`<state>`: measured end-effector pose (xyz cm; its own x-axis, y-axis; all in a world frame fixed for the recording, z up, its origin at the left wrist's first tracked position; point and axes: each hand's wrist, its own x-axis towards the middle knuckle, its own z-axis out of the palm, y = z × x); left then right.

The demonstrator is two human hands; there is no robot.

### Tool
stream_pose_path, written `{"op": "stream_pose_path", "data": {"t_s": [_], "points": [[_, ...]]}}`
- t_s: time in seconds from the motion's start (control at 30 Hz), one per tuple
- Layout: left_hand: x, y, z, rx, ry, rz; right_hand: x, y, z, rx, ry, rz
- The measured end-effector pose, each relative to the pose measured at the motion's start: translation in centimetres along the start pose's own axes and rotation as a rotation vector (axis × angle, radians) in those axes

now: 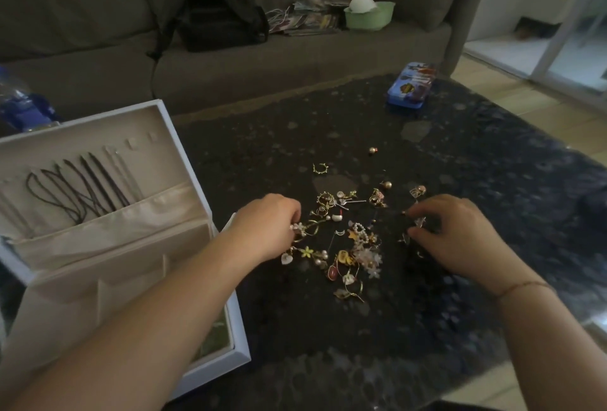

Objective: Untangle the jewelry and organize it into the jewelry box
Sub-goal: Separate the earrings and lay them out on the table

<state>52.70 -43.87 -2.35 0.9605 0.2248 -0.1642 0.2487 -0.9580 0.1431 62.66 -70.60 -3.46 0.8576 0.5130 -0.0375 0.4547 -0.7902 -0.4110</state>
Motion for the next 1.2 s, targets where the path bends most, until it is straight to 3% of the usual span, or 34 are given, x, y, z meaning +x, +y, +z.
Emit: {"op": "stream_pose_path", "data": {"t_s": [0.2,0.37,0.43,0.53,0.77,0.93,1.2], "points": [[-0.4,-0.9,0.1,-0.068,0.094,-0.016,-0.9,-4.5,1.1,0.018,-0.055,-0.364],[-1.0,-0.9,0.0,-0.267,0.113,0.032,-1.9,-6.4,1.6,-0.100,-0.185,-0.497],[-1.6,-0.4,-0.1,-0.328,0.064,0.070,-2.4,-6.4,1.5,-0.190,-0.242,-0.502],[-2.6,0.7,0.2,-0.224,-0.066,0.153,-2.4,-6.6,1.5,-0.288,-0.263,-0.480],[-5.6,2.9,0.4,-0.106,-0.162,0.217,-1.2,-6.3,1.7,-0.229,-0.257,-0.488],[-5.8,4.0,1.4,-0.127,0.018,0.190,-1.4,-5.7,1.3,-0.207,-0.287,-0.469],[-5.2,4.4,1.9,-0.148,0.040,0.177,-1.3,-5.1,1.8,-0.181,-0.288,-0.461]]}}
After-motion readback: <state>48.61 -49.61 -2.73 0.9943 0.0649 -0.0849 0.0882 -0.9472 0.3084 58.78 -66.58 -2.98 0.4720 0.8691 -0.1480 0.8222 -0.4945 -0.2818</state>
